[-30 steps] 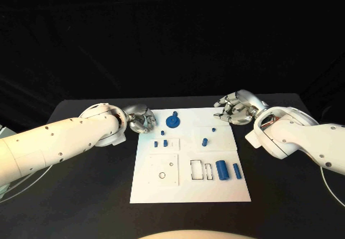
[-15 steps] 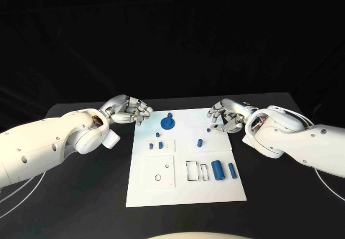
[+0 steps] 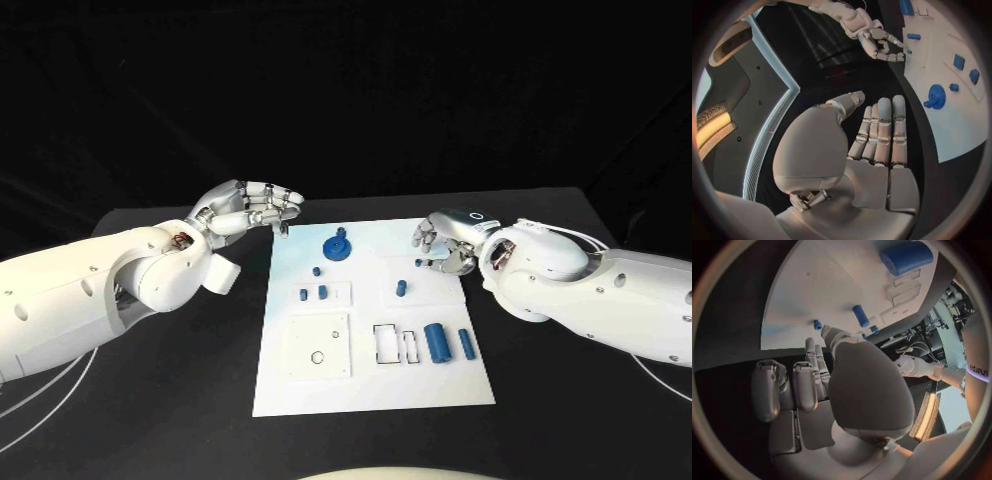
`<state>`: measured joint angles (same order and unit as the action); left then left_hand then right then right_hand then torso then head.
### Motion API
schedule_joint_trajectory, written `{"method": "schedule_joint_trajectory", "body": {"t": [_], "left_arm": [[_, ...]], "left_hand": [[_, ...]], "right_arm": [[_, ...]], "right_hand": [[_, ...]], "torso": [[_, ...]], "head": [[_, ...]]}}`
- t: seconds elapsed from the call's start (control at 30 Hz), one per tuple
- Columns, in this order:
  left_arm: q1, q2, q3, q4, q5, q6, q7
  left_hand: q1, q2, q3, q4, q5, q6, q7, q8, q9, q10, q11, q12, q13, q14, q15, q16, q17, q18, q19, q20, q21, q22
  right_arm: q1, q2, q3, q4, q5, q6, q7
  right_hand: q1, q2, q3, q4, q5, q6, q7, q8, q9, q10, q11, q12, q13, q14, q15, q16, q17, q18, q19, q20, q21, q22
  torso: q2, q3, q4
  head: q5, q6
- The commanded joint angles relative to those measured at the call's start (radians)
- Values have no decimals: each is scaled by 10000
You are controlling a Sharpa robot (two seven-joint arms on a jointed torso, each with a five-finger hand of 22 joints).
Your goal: Assemble the parts on the task board
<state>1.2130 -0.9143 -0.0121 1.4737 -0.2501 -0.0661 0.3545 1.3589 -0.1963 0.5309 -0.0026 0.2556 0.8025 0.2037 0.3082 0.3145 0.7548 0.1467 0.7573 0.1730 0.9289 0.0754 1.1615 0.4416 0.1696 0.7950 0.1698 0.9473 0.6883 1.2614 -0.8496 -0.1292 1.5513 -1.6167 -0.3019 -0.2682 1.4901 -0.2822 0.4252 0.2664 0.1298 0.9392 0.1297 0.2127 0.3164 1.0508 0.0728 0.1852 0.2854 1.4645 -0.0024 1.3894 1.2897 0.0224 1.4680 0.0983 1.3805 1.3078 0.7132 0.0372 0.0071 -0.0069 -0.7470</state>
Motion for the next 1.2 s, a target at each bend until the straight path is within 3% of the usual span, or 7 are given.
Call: {"method": "schedule_joint_trajectory", "body": {"t": [0.03,0.23,0.47,0.73,1.2], "left_arm": [[3,-30,12,73,519,248,406],[4,-58,14,105,534,205,388],[5,-65,16,109,503,198,361],[6,-93,18,131,459,191,312],[7,-86,22,108,397,135,178]], "left_hand": [[-81,45,-64,-4,-32,-18,44,29,-16,83,-14,-64,-16,-65,2,-74,-19,149,42,34,-69,-32],[-97,62,-110,31,-36,-73,85,-3,-38,77,13,-94,-48,-62,21,-100,-36,146,89,43,-158,-102],[-86,81,-118,39,-39,-95,99,-15,-47,75,21,-104,-59,-59,27,-108,-42,147,110,47,-190,-128],[-79,90,-121,41,-41,-103,105,-20,-50,75,25,-107,-64,-58,29,-111,-45,147,120,48,-203,-139],[-45,122,-129,44,-52,-121,122,-30,-60,68,37,-123,-83,-51,37,-120,-53,148,156,52,-246,-176]], "right_arm": [[-58,75,-7,-81,-674,359,-307],[-182,215,-16,-251,-815,502,-416],[-323,392,-25,-450,-950,579,-494],[-430,517,-29,-474,-950,474,-404],[-500,631,-35,-408,-894,498,-358]], "right_hand": [[55,27,157,14,99,160,-29,78,14,198,-31,-111,-174,503,2,-65,-35,174,350,-87,64,1743],[61,71,404,30,250,380,-57,130,40,538,-61,-274,-469,510,-26,-106,-115,172,364,-120,57,1750],[61,140,708,-26,293,586,-81,188,79,871,-87,-438,-734,519,-49,-113,-150,166,382,-144,72,1769],[1,222,984,-153,289,845,-114,299,157,1300,-129,-538,-927,521,-83,-138,-226,136,441,-170,204,1844],[-13,212,1033,-204,289,879,-124,314,174,1383,-142,-577,-964,519,-92,-149,-252,140,438,-179,188,1840]], "torso": [[4,2,6],[10,20,-20],[-3,29,2],[13,36,-10],[-9,15,-11]], "head": [[6,-16],[-5,-39],[-60,-74],[-27,-102],[-26,-146]]}}
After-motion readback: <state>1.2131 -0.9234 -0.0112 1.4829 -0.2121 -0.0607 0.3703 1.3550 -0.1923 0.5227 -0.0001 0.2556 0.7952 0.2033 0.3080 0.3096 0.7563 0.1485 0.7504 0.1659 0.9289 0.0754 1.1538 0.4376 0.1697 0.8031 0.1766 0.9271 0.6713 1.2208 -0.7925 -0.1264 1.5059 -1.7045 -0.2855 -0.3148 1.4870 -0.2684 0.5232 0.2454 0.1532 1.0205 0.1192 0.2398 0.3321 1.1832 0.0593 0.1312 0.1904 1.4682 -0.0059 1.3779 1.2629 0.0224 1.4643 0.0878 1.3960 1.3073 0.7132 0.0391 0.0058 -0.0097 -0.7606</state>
